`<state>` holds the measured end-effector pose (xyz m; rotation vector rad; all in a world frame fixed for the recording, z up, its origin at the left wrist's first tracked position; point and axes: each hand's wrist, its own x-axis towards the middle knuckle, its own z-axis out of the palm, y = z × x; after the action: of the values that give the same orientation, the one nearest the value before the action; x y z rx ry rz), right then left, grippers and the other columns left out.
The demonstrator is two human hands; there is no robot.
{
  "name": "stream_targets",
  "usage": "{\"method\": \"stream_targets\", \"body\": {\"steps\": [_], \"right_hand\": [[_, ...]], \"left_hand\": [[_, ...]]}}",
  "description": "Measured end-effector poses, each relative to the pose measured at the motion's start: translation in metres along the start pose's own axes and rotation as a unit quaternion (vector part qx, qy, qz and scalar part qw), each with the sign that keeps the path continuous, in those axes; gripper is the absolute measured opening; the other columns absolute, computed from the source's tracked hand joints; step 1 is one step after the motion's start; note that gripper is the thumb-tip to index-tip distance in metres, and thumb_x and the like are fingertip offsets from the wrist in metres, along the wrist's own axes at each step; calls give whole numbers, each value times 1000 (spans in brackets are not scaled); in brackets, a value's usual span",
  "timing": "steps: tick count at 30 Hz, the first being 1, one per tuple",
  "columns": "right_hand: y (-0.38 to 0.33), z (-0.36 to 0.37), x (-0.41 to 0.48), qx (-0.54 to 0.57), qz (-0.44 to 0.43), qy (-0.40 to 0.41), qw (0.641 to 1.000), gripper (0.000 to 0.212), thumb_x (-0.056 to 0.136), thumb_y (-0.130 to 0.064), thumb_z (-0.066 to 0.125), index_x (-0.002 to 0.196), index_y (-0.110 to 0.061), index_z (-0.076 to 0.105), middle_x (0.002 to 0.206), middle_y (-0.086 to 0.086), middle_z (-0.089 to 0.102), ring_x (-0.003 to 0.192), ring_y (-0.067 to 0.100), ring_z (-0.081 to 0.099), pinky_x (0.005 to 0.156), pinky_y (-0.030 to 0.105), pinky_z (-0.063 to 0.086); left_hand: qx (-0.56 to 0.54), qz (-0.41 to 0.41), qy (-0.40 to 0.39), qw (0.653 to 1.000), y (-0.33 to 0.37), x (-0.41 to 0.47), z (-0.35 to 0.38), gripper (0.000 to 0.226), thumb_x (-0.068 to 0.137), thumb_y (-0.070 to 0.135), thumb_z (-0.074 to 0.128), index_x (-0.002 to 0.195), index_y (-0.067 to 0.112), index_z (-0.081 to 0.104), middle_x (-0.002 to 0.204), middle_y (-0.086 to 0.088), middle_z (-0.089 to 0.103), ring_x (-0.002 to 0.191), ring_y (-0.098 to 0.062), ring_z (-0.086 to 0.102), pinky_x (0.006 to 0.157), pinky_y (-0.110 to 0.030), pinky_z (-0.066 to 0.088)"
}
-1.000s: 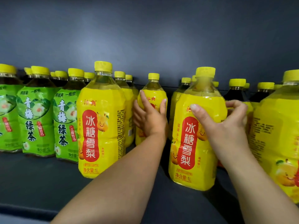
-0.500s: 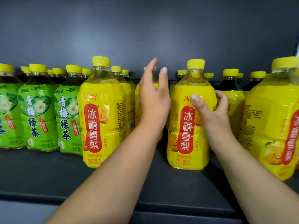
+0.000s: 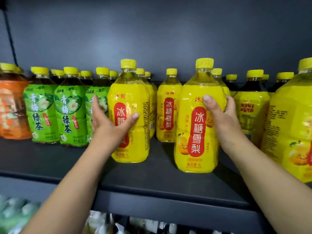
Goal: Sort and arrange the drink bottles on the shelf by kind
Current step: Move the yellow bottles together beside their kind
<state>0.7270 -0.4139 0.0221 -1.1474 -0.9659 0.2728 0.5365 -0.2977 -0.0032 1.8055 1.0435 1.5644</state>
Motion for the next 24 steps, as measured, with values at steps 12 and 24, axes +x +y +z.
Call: {"method": "stream_targets", "body": {"steps": [12,24], "right_hand": [[4,33,-3,-21,-37,-18,999,44,74,-43,57,108,-36,30,86,-26,48,68,-11,55,60,10,46],[21,42,30,-87,-28,-20,996,68,84,-46,52,141,-19,25,112,-8,46,102,10,48,81,26,40]], "left_hand": [[25,13,-66,997,4,6,14,90,74,31,71,142,8,16,144,-11,29,132,-25,30,102,-29,28],[-14,-8,-92,996,-12,23,38,90,78,35,66,144,15,8,142,-9,35,127,-25,39,99,-31,34]]}}
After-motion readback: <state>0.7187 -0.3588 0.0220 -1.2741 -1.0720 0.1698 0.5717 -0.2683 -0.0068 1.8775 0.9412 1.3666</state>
